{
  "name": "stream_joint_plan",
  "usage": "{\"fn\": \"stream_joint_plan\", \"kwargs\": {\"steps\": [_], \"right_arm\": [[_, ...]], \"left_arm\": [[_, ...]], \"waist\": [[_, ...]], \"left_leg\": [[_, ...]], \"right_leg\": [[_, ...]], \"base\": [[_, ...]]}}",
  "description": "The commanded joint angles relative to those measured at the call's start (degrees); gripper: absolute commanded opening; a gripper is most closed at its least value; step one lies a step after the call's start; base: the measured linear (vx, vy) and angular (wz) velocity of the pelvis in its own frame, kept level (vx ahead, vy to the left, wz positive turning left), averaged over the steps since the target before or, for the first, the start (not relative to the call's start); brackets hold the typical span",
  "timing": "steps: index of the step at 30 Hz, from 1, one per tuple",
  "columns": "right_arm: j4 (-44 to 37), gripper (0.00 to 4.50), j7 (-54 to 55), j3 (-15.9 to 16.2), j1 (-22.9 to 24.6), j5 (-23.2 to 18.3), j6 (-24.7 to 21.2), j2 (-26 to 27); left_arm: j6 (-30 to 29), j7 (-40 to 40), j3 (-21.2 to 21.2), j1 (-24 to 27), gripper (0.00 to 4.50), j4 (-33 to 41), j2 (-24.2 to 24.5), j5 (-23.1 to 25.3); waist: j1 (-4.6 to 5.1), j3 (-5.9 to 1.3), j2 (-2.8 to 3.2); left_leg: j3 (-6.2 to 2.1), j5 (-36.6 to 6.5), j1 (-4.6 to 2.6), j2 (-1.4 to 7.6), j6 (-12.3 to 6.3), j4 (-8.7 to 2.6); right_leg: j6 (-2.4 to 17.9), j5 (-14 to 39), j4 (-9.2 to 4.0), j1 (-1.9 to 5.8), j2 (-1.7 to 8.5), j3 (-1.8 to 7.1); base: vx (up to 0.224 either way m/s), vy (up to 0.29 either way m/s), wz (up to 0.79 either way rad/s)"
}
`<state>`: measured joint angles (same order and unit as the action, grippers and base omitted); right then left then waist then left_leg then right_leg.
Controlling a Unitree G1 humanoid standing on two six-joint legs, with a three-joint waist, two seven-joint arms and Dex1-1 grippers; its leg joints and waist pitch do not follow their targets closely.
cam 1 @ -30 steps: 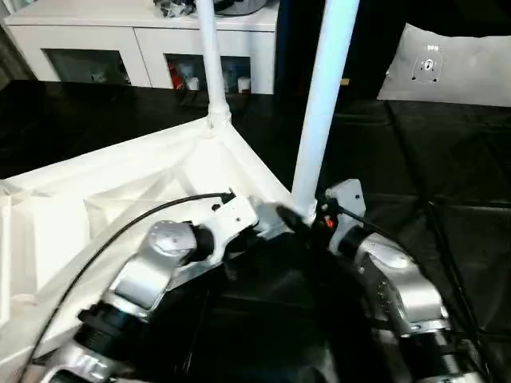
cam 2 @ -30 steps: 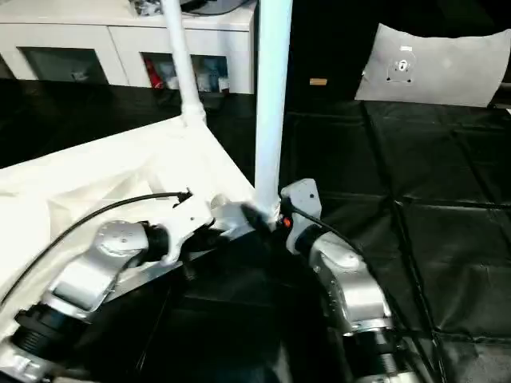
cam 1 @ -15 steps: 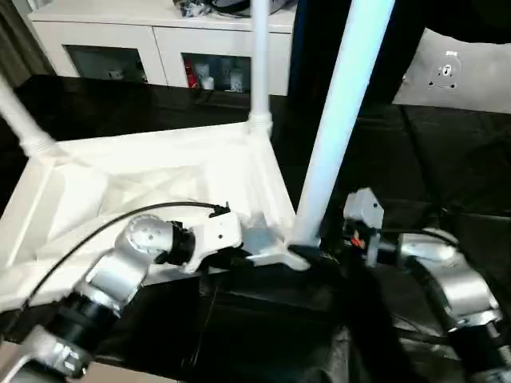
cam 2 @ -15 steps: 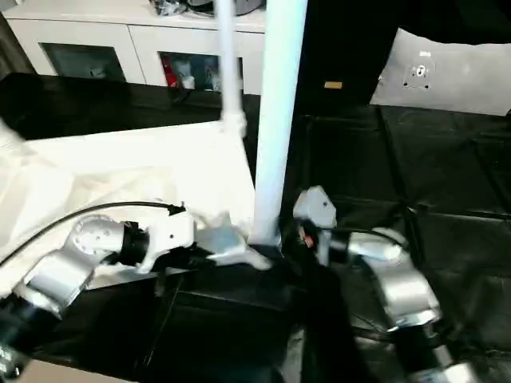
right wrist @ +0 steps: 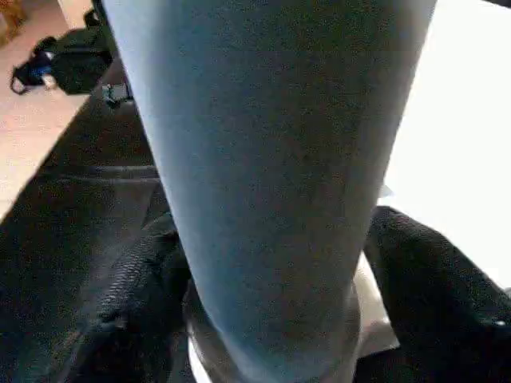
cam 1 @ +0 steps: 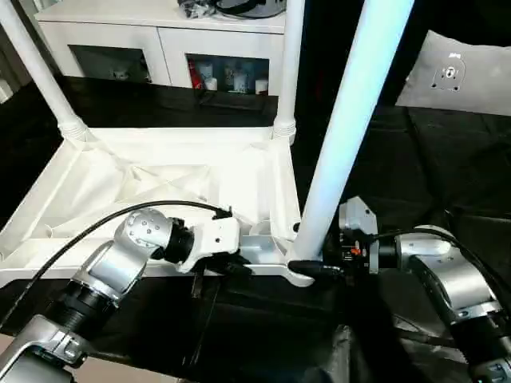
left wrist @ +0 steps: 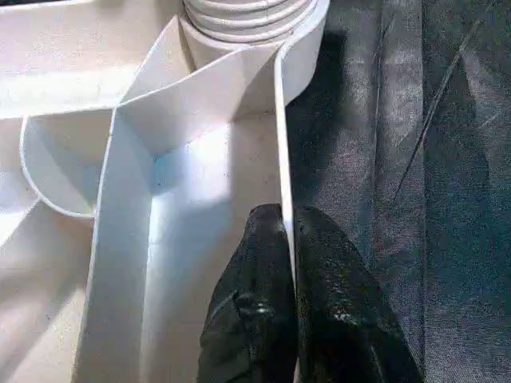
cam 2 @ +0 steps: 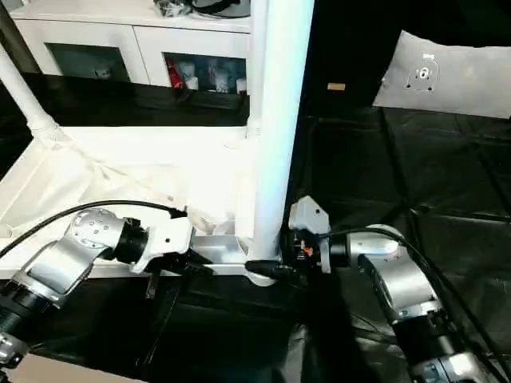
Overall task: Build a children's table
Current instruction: Rotate leg to tighten
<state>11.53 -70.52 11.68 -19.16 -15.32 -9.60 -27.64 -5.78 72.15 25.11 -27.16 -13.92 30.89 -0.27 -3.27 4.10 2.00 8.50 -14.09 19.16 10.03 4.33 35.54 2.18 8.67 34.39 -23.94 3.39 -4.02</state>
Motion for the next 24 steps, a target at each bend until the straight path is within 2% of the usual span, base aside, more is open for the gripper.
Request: {"fn": "stream_joint_plan", "kwargs": {"steps": [1,6,12,14,15,17,18,19,20,24], "right_arm": [[-0.17,3.13,-0.82,0.15,-0.68,-0.88,-0.90,0.01],[-0.30,2.59,-1.39,0.36,-0.61,-1.47,-1.99,0.20],[-2.02,2.46,1.63,1.45,1.44,-0.70,-3.93,1.86],[-2.73,2.46,10.09,0.87,2.24,0.60,-5.73,6.63],[-2.73,2.45,10.09,0.87,2.24,0.60,-5.73,6.63],[-2.83,2.45,19.57,-0.13,2.11,1.31,-8.34,12.77],[-2.79,2.44,23.25,-1.09,1.71,0.66,-9.97,15.60],[-2.79,2.41,23.25,-1.09,1.71,0.66,-9.97,15.60],[-2.62,2.38,27.35,-2.07,1.13,0.28,-11.38,18.59],[-2.55,2.38,33.86,-1.77,0.63,2.89,-12.99,22.47]], "left_arm": [[1.45,1.41,0.46,-1.01,0.00,0.47,0.39,0.46],[1.45,1.61,0.38,-1.25,0.00,-0.09,0.60,0.51],[-2.91,-1.89,-0.98,-0.07,0.00,0.97,-0.22,0.43],[-7.96,-7.19,-2.86,0.95,0.00,3.01,-3.07,-0.24],[-7.96,-7.19,-2.86,0.95,0.00,3.01,-3.07,-0.24],[-14.46,-14.50,-5.08,1.62,0.00,5.82,-7.47,-0.61],[-16.92,-17.48,-5.91,1.77,0.00,7.04,-9.49,-0.69],[-16.92,-17.48,-5.91,1.77,0.00,7.04,-9.49,-0.69],[-19.26,-20.16,-6.27,1.89,0.00,8.47,-11.63,-0.46],[-24.00,-26.05,-6.72,2.05,0.00,10.79,-15.94,1.51]], "waist": [[0.04,-4.76,-0.30],[0.00,-4.77,-0.32],[0.11,-4.64,-0.21],[0.13,-4.52,-0.27],[0.25,-4.37,-0.24],[0.86,-4.31,-0.55],[1.31,-4.27,-0.51],[1.52,-4.20,-0.53],[1.79,-4.27,-0.76],[2.51,-4.35,-0.71]], "left_leg": [[-0.06,-0.75,1.05,2.18,-5.20,-3.84],[-0.03,-0.68,1.04,2.10,-5.10,-3.82],[-0.01,-1.34,0.99,2.15,-4.55,-3.93],[-0.02,-2.66,0.88,2.11,-3.73,-4.05],[-0.05,-3.21,0.98,1.97,-2.89,-4.13],[-0.05,-4.14,0.90,1.81,-1.88,-4.28],[-0.13,-4.83,0.89,1.61,-1.56,-4.28],[-0.15,-4.90,1.07,1.45,-1.58,-4.29],[-0.24,-4.83,1.06,1.44,-1.83,-4.30],[-0.18,-4.74,1.12,1.45,-2.53,-4.19]], "right_leg": [[11.77,14.85,-3.67,4.33,4.10,2.74],[11.62,15.14,-3.72,4.31,4.06,2.71],[11.32,16.08,-3.90,4.23,4.04,2.69],[10.52,18.95,-4.22,4.21,4.13,2.64],[9.85,20.93,-4.42,4.15,4.07,2.49],[8.29,24.06,-4.72,4.09,4.03,2.47],[7.04,26.76,-5.12,4.09,3.98,2.28],[6.55,27.70,-5.24,4.17,3.93,2.24],[5.53,28.87,-5.43,4.02,4.00,2.23],[5.82,27.28,-5.46,3.82,3.81,2.20]], "base": [[0.000,0.000,0.00],[0.000,0.000,0.00],[0.000,0.000,0.00],[0.000,0.000,0.00],[0.000,0.000,0.00],[0.000,0.000,0.00],[0.000,0.000,0.00],[0.000,0.000,0.00],[0.000,0.000,0.00],[0.000,0.000,0.00]]}}
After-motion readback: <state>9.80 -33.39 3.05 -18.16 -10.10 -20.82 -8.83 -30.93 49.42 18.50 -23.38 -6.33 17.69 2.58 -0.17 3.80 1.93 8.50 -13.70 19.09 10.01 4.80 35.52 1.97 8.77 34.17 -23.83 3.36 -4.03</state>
